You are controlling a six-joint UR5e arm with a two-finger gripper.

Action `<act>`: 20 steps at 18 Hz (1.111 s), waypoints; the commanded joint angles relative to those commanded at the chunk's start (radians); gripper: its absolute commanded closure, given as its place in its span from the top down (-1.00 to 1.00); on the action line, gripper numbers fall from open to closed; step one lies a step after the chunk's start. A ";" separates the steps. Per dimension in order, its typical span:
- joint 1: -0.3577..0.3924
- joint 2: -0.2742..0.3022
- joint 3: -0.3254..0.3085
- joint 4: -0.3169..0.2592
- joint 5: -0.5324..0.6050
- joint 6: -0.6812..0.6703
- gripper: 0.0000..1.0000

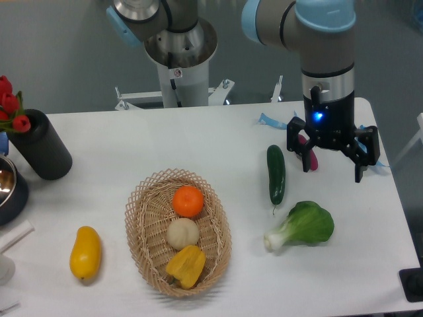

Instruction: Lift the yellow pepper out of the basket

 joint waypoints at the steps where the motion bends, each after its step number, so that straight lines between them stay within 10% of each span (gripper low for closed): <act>1: 0.000 0.000 -0.002 0.002 0.000 0.002 1.00; 20: -0.012 -0.003 -0.037 0.031 -0.002 -0.185 1.00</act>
